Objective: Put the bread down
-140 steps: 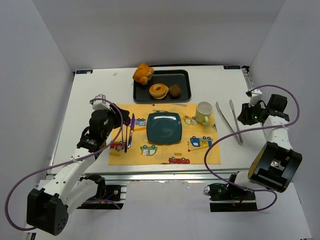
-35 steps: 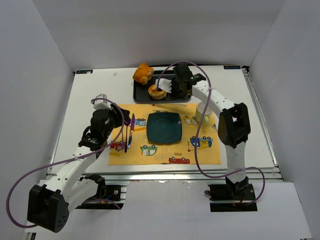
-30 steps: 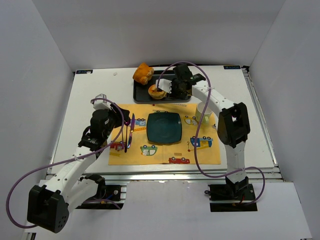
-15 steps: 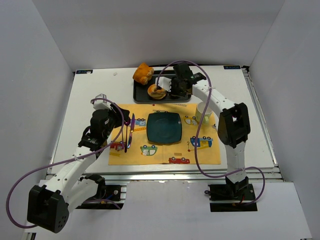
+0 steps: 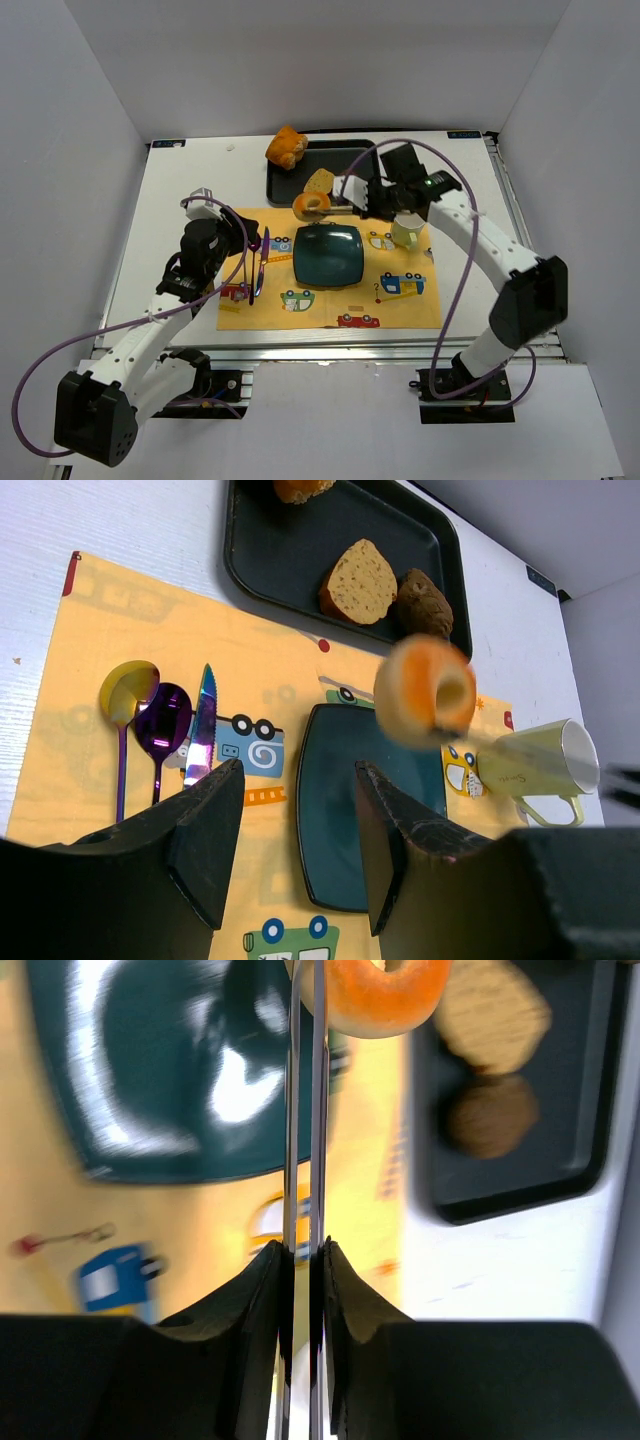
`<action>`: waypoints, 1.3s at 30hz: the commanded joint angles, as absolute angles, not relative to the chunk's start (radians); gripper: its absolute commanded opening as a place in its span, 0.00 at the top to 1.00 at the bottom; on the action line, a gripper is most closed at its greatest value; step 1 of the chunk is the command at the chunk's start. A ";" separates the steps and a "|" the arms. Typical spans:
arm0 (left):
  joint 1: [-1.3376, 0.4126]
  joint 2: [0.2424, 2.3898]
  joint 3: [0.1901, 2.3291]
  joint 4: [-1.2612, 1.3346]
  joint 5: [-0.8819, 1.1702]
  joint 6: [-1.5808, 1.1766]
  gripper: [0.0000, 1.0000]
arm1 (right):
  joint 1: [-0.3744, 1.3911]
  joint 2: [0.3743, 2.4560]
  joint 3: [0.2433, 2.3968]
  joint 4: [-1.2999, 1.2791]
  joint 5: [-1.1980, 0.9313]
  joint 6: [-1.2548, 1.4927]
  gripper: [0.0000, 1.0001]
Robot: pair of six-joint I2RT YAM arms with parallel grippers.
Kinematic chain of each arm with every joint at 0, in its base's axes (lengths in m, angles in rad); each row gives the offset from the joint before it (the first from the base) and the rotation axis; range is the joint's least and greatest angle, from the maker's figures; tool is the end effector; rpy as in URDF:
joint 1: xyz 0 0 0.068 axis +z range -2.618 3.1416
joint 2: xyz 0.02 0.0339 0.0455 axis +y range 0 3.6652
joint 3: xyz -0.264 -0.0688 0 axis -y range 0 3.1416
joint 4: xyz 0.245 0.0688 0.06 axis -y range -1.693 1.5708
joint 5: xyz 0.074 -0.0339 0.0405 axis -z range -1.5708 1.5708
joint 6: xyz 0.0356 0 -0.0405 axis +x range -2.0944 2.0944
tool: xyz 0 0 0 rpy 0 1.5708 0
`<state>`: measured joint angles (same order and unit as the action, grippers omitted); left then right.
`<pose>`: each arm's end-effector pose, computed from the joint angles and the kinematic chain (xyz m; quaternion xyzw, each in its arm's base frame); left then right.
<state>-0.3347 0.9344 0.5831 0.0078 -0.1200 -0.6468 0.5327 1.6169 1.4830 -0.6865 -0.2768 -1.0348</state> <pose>0.2061 -0.0672 0.2610 -0.1609 0.8008 -0.2277 0.5301 0.3024 0.1896 0.3248 -0.6864 0.6170 0.0342 0.3835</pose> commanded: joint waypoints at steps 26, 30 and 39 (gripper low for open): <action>-0.330 0.931 0.606 0.029 -0.117 -0.646 0.42 | 0.535 1.495 1.406 -0.646 -0.399 -0.899 0.62; -0.331 0.928 0.611 0.018 -0.118 -0.641 0.42 | 0.537 1.629 1.525 -0.551 -0.298 -0.801 0.66; -0.330 0.908 0.606 0.014 -0.126 -0.646 0.42 | 0.538 1.864 1.720 -0.512 -0.104 -0.957 0.64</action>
